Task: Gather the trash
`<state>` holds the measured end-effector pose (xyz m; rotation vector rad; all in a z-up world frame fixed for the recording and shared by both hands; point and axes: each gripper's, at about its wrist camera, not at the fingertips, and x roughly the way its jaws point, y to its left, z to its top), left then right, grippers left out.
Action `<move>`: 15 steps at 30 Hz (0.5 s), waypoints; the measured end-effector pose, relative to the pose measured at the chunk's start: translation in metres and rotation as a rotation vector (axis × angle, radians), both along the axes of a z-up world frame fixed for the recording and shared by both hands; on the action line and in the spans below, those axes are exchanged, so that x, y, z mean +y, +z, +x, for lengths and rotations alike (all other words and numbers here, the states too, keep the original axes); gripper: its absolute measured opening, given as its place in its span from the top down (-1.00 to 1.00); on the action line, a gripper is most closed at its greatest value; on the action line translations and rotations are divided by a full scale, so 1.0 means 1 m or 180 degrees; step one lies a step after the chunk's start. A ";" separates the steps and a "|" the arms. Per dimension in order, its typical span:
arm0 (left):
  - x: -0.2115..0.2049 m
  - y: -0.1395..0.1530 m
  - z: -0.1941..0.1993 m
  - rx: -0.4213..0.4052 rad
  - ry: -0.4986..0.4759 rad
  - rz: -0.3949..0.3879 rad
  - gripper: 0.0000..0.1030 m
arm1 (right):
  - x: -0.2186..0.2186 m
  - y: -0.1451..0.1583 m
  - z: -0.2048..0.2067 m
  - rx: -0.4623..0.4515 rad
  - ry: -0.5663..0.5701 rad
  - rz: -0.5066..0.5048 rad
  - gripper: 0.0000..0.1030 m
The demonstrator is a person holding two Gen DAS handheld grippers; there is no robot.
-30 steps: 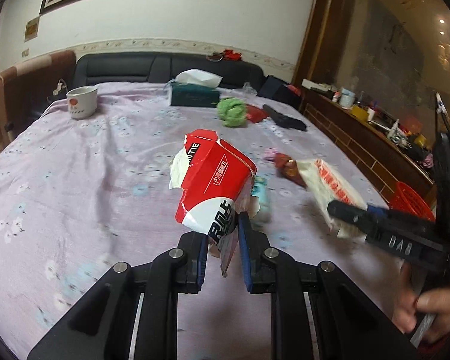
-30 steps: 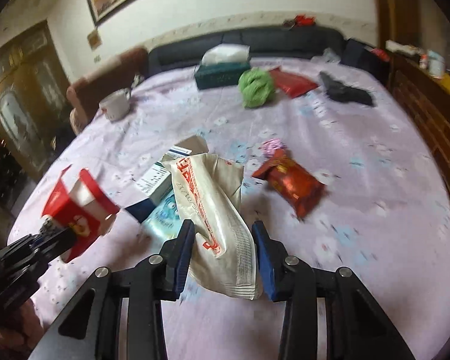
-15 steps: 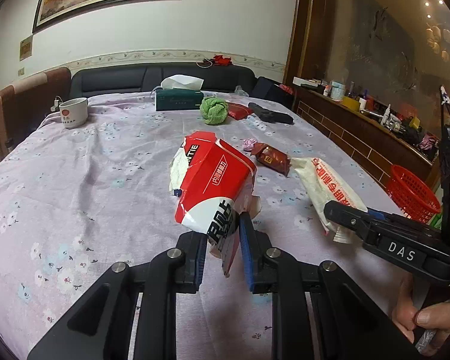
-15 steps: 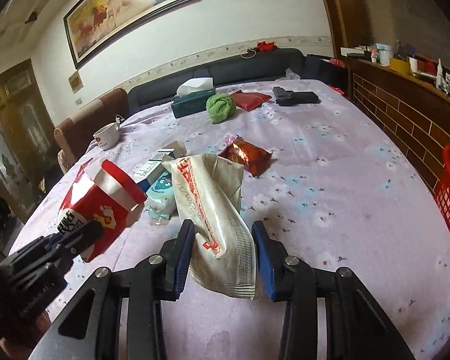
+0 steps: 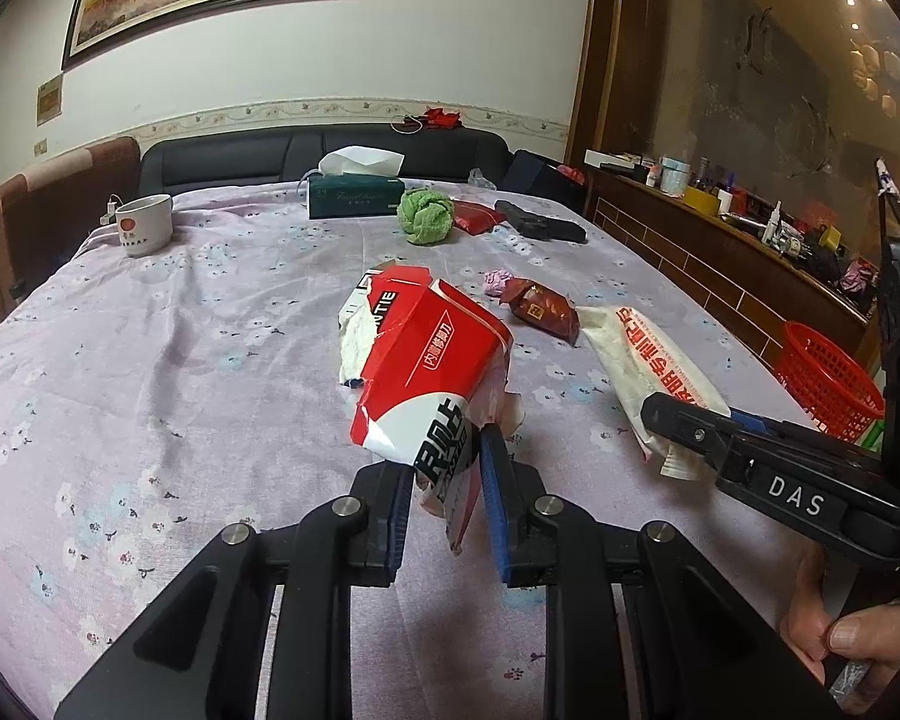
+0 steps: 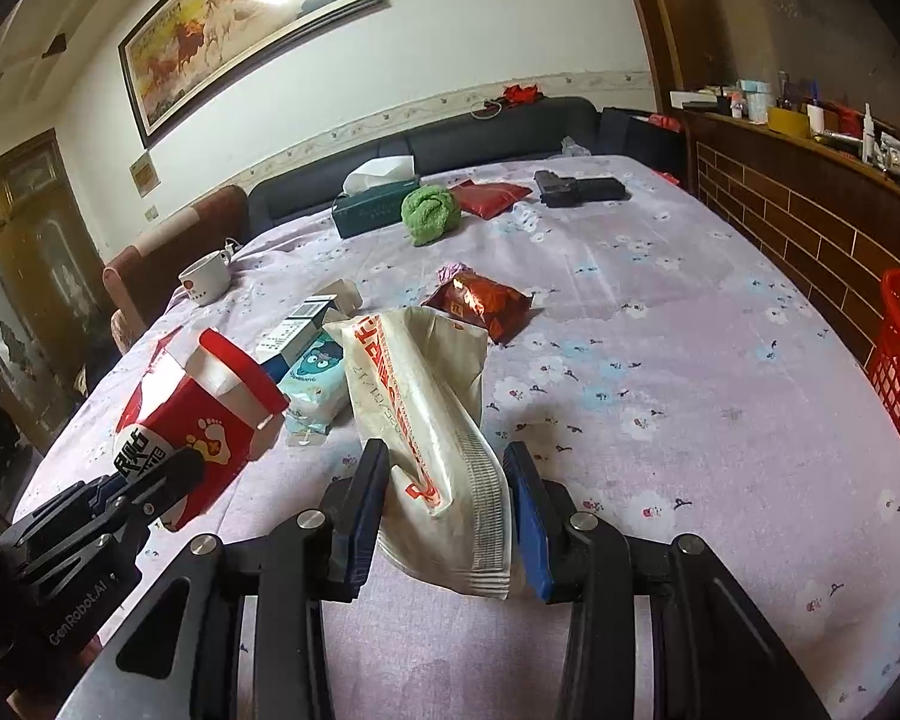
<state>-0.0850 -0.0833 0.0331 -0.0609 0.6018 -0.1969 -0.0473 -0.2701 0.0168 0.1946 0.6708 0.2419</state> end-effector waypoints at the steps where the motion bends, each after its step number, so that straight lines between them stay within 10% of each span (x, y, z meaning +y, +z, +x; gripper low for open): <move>1: 0.000 0.000 0.000 0.0003 0.0000 0.0000 0.59 | 0.000 0.000 0.000 0.0013 0.0004 0.0003 0.18; 15: -0.003 0.005 -0.004 -0.0065 0.0018 0.0066 0.58 | 0.000 0.000 -0.002 0.0035 -0.0013 0.0007 0.18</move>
